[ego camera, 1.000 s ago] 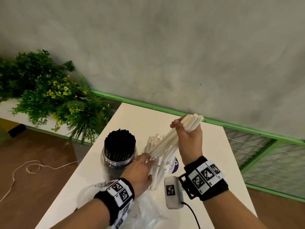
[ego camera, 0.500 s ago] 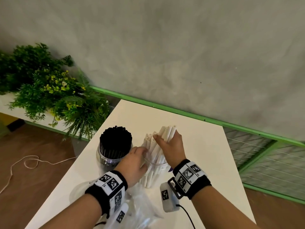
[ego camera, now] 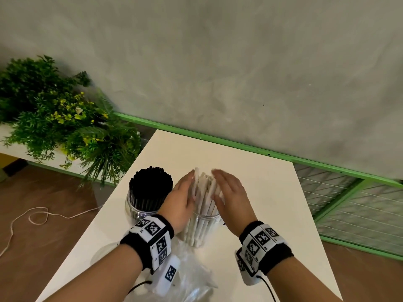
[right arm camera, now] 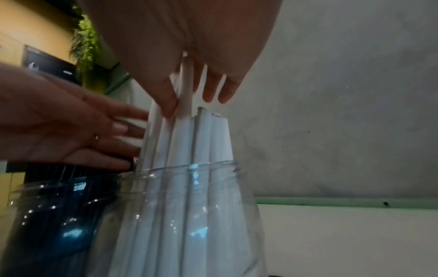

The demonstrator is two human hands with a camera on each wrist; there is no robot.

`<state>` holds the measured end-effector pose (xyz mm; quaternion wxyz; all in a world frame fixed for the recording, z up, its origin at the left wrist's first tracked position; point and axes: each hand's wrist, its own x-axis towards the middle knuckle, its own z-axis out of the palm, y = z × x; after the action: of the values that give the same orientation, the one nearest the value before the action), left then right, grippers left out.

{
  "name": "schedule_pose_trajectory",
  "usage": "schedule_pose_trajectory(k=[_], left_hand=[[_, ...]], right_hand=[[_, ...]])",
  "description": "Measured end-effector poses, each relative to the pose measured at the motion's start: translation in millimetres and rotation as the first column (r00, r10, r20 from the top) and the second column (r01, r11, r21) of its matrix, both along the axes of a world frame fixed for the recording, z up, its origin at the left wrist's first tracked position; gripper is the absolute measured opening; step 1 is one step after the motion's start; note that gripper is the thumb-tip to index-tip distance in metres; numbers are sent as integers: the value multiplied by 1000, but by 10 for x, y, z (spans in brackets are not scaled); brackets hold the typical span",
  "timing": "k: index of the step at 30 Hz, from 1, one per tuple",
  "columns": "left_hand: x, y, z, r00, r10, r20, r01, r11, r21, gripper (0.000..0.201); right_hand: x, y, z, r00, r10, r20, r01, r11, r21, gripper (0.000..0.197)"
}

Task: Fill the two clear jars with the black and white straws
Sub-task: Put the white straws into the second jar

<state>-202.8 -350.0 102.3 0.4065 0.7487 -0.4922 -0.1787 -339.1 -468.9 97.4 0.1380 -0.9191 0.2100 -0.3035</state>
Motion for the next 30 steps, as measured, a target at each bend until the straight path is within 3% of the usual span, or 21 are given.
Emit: schedule_pose_trajectory(k=[2,6,11,14,16,19,21,25,28,30], left_hand=[[25,-36,67,996,-28,81,34,996,-81,68],[76,-99,163,975,-73,212,104,985,-140,67],[120,-132,181,896,-96,433,141,987,-74,37],[111,-92,157,836,-100,540,158,985,-63,40],[63,-52,158,824,-130,552,201,977,-70,48],[61,-9,76,768,-238,595,287,958,12,43],[111,20,8,790,-260,555,297,955,25,46],[141,120,-24,889,-205,409,254,965,-70,52],[133,142,-30,863,-144,484,211,974,-86,55],[107,141,-50,868,-128,479,165,986,-36,61]], right_hand=[[-16,-16,-28,998,6,-55,-8,999,-49,55],[-47,-7,-25,999,39,-14,-41,992,-121,39],[-86,61,-110,999,-2,44,7,993,-118,45],[-93,74,-146,998,7,69,-5,999,-35,47],[-104,89,-149,995,0,99,-5,999,50,53],[-130,102,-144,982,-20,188,-3,993,121,52],[-135,95,-150,974,-32,226,-1,989,147,43],[-118,91,-166,983,-12,182,12,1000,4,30],[-47,122,-84,992,3,127,-4,1000,10,44],[24,160,-46,998,68,-6,-69,998,-7,50]])
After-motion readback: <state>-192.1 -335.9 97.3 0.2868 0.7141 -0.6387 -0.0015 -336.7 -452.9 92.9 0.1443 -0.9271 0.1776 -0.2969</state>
